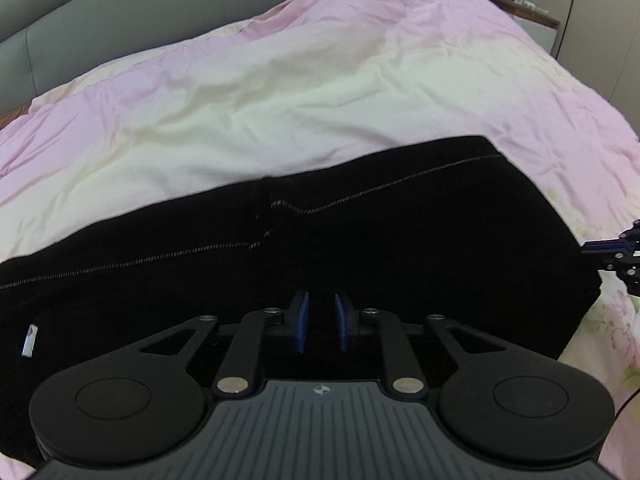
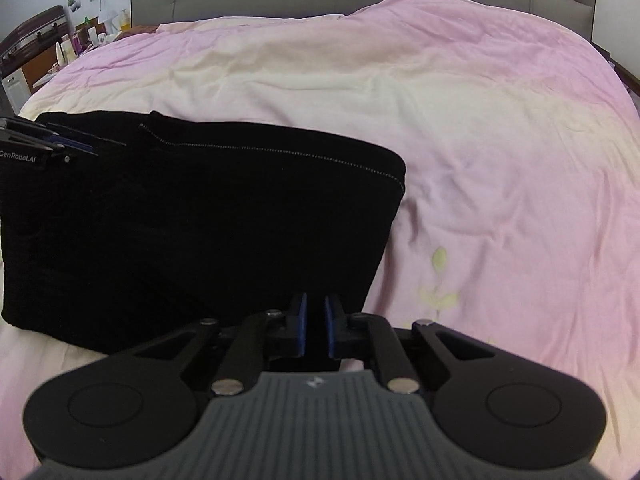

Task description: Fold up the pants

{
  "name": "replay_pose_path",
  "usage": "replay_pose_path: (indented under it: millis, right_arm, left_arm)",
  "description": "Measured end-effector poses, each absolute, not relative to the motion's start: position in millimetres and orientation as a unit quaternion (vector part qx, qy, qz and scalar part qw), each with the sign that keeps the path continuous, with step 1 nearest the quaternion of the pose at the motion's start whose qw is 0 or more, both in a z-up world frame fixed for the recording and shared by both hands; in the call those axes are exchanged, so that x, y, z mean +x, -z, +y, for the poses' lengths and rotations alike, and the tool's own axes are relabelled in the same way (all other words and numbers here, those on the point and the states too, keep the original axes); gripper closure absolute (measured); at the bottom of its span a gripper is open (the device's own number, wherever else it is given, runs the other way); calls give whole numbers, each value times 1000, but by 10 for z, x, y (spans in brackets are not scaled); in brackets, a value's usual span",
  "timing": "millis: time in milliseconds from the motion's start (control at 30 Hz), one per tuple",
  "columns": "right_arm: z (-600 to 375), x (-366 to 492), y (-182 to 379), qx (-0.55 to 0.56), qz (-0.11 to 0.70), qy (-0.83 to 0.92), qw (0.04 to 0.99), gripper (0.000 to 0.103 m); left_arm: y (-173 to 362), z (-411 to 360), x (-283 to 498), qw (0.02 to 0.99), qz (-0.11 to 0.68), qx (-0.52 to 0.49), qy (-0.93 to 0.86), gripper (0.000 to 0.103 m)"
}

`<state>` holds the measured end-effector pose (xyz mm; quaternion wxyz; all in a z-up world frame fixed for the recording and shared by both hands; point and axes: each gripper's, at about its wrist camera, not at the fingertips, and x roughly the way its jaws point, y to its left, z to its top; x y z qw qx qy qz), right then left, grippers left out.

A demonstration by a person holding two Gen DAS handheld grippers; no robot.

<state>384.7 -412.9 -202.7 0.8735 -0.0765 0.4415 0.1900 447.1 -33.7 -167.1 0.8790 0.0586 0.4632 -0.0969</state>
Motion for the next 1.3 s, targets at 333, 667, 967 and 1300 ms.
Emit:
replay_pose_path:
  millis: [333, 667, 967, 1300]
  right_arm:
    - [-4099, 3707, 2513, -92, 457, -186, 865, 98]
    - [-3941, 3817, 2368, -144, 485, -188, 842, 98]
    - [-3644, 3574, 1697, -235, 422, -225, 846, 73]
    - [-2831, 3496, 1363, -366, 357, -302, 805, 63]
  left_arm:
    - [2026, -295, 4492, 865, 494, 45, 72, 87]
    - [1645, -79, 4119, 875, 479, 45, 53, 71]
    - [1131, 712, 3630, 876, 480, 24, 40, 51]
    - [894, 1948, 3411, 881, 463, -91, -31, 35]
